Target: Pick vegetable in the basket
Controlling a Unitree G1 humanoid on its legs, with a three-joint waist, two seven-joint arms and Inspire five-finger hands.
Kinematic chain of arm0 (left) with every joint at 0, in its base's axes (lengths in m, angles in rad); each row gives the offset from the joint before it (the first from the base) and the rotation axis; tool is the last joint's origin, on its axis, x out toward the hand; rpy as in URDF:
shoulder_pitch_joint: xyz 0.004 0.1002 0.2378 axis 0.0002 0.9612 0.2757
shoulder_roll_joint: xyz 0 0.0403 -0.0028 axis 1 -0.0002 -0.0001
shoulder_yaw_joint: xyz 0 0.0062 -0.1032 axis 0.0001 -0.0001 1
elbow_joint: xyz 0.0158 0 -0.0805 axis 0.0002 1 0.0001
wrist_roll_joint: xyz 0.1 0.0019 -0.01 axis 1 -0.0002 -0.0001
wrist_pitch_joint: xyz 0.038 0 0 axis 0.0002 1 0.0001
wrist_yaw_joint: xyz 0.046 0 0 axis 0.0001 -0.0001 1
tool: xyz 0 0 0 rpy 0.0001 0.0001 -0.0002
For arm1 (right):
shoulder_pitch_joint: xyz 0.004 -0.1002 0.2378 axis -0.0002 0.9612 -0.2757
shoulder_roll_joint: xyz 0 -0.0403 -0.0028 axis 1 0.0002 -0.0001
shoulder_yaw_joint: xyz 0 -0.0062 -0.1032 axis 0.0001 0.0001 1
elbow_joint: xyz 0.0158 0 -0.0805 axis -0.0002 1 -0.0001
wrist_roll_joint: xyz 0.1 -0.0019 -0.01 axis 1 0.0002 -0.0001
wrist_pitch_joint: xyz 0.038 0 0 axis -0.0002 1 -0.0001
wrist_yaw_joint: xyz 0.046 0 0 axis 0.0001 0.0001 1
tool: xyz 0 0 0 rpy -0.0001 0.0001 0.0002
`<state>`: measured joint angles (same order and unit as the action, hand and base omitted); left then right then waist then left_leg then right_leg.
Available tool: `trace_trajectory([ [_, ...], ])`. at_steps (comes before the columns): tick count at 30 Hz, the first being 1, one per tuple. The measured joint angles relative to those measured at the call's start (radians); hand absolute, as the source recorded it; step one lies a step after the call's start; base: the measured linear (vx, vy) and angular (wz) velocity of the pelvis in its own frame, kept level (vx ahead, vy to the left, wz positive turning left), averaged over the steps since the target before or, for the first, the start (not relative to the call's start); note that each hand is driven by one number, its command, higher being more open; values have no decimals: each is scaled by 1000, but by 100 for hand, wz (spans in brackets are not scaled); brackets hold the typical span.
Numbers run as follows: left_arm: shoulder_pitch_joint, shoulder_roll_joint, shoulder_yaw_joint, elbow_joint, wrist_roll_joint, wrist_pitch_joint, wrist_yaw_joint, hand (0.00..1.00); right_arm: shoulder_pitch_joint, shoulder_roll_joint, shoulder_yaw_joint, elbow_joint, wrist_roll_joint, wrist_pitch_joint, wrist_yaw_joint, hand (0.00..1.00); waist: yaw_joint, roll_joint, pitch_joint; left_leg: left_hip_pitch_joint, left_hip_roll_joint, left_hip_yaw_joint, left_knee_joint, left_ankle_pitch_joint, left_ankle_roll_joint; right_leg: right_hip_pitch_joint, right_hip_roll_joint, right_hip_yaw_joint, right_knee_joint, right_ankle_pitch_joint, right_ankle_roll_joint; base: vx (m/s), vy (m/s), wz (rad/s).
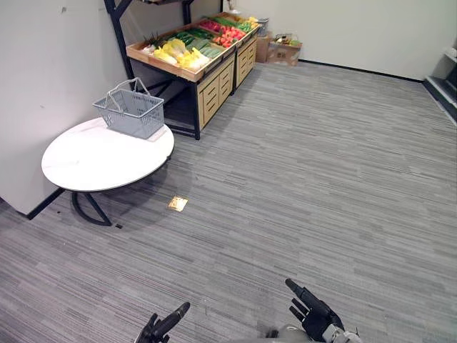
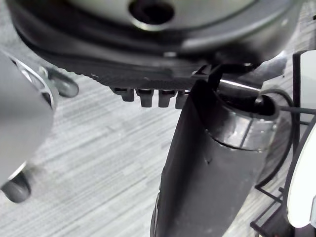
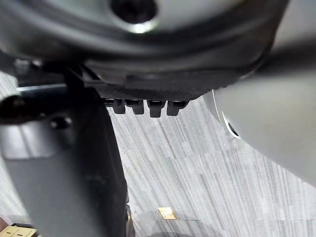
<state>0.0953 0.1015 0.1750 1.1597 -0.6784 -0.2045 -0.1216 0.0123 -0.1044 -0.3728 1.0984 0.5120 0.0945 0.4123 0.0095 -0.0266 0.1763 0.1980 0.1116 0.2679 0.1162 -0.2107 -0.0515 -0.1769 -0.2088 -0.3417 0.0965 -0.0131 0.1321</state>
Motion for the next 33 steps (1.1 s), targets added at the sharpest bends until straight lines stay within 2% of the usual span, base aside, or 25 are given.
trace_trajectory([
  [2,20,-1,10,2,2,1,0,100,7,6,1,-6,-2,-8,-4,100,-2,-10,6,56,18,-10,51,-74,-50,10,-1,44,0,47,-18,401,-290,20],
  [3,21,-28,32,3,3,8,4,100,9,-6,1,-18,-1,-12,1,100,-6,15,9,90,63,-15,69,-112,-71,-2,28,54,107,81,-31,585,-352,22],
  [4,30,-47,39,-1,4,16,4,100,10,-18,1,-22,-2,-12,-1,100,-4,45,-5,115,101,-16,73,-125,-56,-34,59,66,216,54,-69,611,-341,14],
  [5,34,-57,43,-1,4,21,2,100,7,-19,1,-23,-3,-12,-3,100,2,57,-10,113,117,-14,105,-118,-48,-46,70,70,255,19,-93,742,-419,-12],
  [6,35,-67,65,-16,7,20,-1,100,3,-16,-1,-21,-4,-12,-11,100,8,70,-14,58,160,-11,239,-95,-20,-43,97,66,276,-27,-107,628,-345,-25],
  [7,35,-67,87,-28,10,23,-16,100,4,-23,-2,-11,-3,-12,-13,100,6,75,-16,-7,208,-8,394,-35,-11,-15,119,59,261,-53,-119,622,-330,-23],
  [8,33,-66,87,-33,17,23,-20,100,4,-23,-2,0,-3,-9,-14,100,6,79,-15,-36,236,-9,472,12,-19,9,133,53,248,-67,-123,610,-280,-3],
  [9,30,-66,87,-37,24,22,-24,100,5,-24,0,12,-4,-6,-22,100,3,91,-7,-75,283,-13,584,102,-30,64,161,47,209,-83,-135,582,-233,11],
  [10,17,-54,98,-41,25,17,-30,100,7,-31,2,42,-12,4,-33,100,3,89,8,-157,334,-24,782,91,-48,167,187,44,137,-98,-153,561,-208,17],
  [11,10,-55,116,-42,24,18,-31,100,7,-35,1,60,-24,6,-33,100,3,88,8,-191,337,-20,842,56,-49,208,189,42,107,-100,-157,532,-150,9],
  [12,7,-57,129,-46,24,17,-30,100,15,-38,3,85,-48,6,-32,100,7,80,7,-238,329,25,881,5,-51,284,187,40,55,-94,-152,509,-114,-6],
  [14,4,-54,127,-59,24,17,-22,100,20,-31,2,93,-81,3,-29,100,10,61,14,-310,273,109,785,-44,-47,353,161,43,12,-94,-151,547,-63,-15],
  [15,-4,-54,124,-59,24,17,-18,100,17,-28,1,93,-83,3,-29,100,11,47,22,-345,227,137,689,-50,-45,371,140,43,3,-96,-147,476,39,-14],
  [16,-11,-54,115,-57,24,19,-12,100,16,-22,-1,93,-83,1,-30,100,11,26,34,-384,151,160,508,-35,-37,398,108,41,0,-102,-137,468,107,-14],
  [17,-9,-55,108,-53,23,26,-5,100,24,-17,-1,93,-80,-4,-30,100,11,16,40,-404,78,162,266,49,-24,426,91,37,0,-109,-117,475,136,-12],
  [18,-1,-55,98,-44,21,32,-4,100,36,-18,0,92,-78,-9,-30,100,12,24,34,-405,52,156,144,132,-13,434,96,37,0,-115,-102,607,234,-26],
  [19,21,-68,77,-41,19,28,3,100,58,-33,6,82,-77,-15,-30,100,27,63,15,-421,51,106,27,360,69,459,130,50,2,-148,-56,515,197,-14],
  [20,8,-27,73,-30,7,30,14,100,60,-9,40,93,-74,-23,-39,100,27,10,15,-434,26,92,68,350,114,479,110,55,-23,-179,-46,542,150,0],
  [21,3,-18,71,-30,6,25,20,100,56,-6,66,92,-74,-25,-37,100,21,-4,14,-448,19,81,83,337,111,477,121,68,-38,-175,-57,339,6,32],
  [22,-12,-11,67,-28,1,10,27,100,45,-1,92,95,-78,-28,-28,100,21,-18,19,-460,15,78,108,312,111,480,141,79,-69,-137,-75,351,-8,26],
  [23,-18,-9,65,-14,-3,10,28,100,43,-3,105,95,-80,-35,-28,100,26,-24,17,-448,10,92,122,293,112,505,132,68,-76,-99,-52,272,30,19],
  [26,-11,-9,54,13,-11,18,32,100,49,-5,112,94,-79,-46,-28,100,26,-11,15,-367,-14,121,66,274,109,529,102,77,-41,-66,-41,207,136,-3],
  [30,12,-13,25,22,7,36,37,100,67,-22,115,89,-79,-63,-20,100,19,7,-27,-267,-83,139,-60,259,110,437,31,78,224,-72,-32,202,186,5],
  [32,21,-5,23,21,11,37,43,100,65,-20,111,80,-81,-64,-14,100,16,-18,-41,-222,-126,136,-100,248,119,365,-42,79,432,-76,50,219,148,17],
  [33,23,6,19,20,11,38,50,100,60,-15,110,76,-88,-64,-14,100,16,-36,-40,-188,-158,133,-120,239,128,324,-93,90,554,-43,117,164,78,13],
])
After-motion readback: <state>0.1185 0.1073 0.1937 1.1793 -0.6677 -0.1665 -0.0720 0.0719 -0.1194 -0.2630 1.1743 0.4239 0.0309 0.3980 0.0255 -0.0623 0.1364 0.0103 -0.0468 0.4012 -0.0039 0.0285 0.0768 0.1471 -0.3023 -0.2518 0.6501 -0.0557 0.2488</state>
